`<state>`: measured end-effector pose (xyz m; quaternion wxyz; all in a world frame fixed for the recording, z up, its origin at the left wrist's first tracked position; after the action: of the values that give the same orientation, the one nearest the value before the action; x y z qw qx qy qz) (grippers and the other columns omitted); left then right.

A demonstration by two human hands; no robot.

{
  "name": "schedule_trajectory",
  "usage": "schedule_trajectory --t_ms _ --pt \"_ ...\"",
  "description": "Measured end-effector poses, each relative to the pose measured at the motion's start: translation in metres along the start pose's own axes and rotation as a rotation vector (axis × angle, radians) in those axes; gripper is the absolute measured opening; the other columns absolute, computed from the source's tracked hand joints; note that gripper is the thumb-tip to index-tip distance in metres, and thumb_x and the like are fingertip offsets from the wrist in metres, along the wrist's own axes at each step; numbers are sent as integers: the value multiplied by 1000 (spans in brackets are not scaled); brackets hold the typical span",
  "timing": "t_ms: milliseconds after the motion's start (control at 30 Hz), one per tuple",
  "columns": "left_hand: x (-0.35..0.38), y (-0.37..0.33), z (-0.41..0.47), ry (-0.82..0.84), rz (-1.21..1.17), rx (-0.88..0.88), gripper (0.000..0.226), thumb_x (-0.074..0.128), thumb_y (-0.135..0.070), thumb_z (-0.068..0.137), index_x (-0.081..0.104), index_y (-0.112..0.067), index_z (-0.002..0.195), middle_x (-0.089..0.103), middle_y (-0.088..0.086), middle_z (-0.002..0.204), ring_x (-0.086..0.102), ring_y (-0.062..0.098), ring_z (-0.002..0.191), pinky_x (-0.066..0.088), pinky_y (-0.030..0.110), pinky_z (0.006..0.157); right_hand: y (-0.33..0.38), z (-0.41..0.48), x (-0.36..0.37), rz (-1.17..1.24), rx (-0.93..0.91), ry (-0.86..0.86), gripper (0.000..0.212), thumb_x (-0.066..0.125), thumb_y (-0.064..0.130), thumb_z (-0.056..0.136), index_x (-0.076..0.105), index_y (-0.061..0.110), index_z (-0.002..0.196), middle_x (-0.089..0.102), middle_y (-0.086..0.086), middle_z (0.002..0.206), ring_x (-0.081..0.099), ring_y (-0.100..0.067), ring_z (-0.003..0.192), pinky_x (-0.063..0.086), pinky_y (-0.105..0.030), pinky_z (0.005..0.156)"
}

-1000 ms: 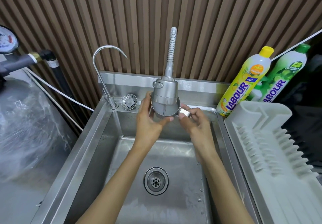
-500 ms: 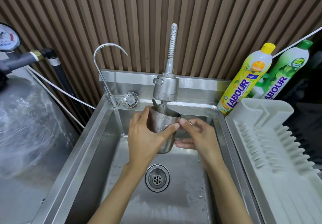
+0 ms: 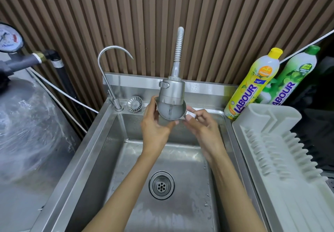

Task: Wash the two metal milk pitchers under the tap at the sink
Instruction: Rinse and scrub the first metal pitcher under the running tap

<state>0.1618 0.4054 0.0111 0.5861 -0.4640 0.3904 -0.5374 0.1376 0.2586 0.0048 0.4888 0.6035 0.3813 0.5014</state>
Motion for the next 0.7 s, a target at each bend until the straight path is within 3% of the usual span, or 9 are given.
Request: schedule_trajectory --t_ms 67,167,233,300,433,500,567,700 --pt "-8 -16 -3 -28 142 123 74 81 -6 55 52 -38 115 59 -9 114 57 7 105 45 19 90 -10 0 10 117 47 63 22 55 0 89 47 10 71 61 -9 125 59 -30 116 51 -35 97" --pt "-17 -27 -10 -50 340 167 79 84 -8 58 49 -30 126 50 -8 116 47 8 108 33 5 90 -22 -8 16 175 114 90 16 56 6 90 52 9 75 63 -15 102 63 -35 103 52 -40 94" --pt "-20 -31 -16 -68 462 166 87 86 -27 54 43 -34 130 43 -9 110 38 9 106 34 19 95 -25 -15 15 164 154 78 11 56 11 91 53 9 80 65 -16 93 67 -34 91 57 -39 84" --pt "-24 -31 -22 -107 572 113 96 77 -53 45 50 -26 133 41 -10 104 35 9 101 35 31 91 -24 -23 11 105 194 50 10 58 17 90 55 8 85 68 -15 87 70 -34 77 60 -40 72" --pt "-24 -23 -26 -73 620 -66 104 58 -80 38 59 -25 126 47 -6 96 49 17 99 43 36 90 -8 -30 -3 -156 206 -32 16 63 24 88 60 9 86 71 -11 81 70 -36 59 60 -40 58" --pt "-20 -17 -26 15 532 -153 79 71 -72 46 65 -28 111 53 -6 89 57 10 91 46 22 82 7 -29 -10 -329 158 -84 19 66 26 86 60 8 83 73 -14 83 69 -36 55 60 -47 61" --pt "-14 -8 -26 109 329 -250 43 84 -45 58 68 -31 96 65 -13 82 61 -6 78 46 9 75 25 -26 -14 -531 61 -147 21 68 28 84 57 14 73 72 -12 78 68 -36 54 58 -51 63" --pt "0 9 -24 258 29 -362 44 81 -11 66 69 -17 108 75 -4 94 69 4 88 46 13 78 52 -27 -5 -926 -168 -220 26 67 33 82 50 21 67 66 -3 71 65 -31 73 51 -39 73"
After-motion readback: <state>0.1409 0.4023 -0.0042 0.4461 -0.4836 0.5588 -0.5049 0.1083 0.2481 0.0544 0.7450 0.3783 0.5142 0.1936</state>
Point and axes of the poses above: each hand's wrist, its own z-axis towards the middle knuckle, its own x-axis out of the palm, y = z × x, the point moved 7 cm from there along z, towards the middle knuckle
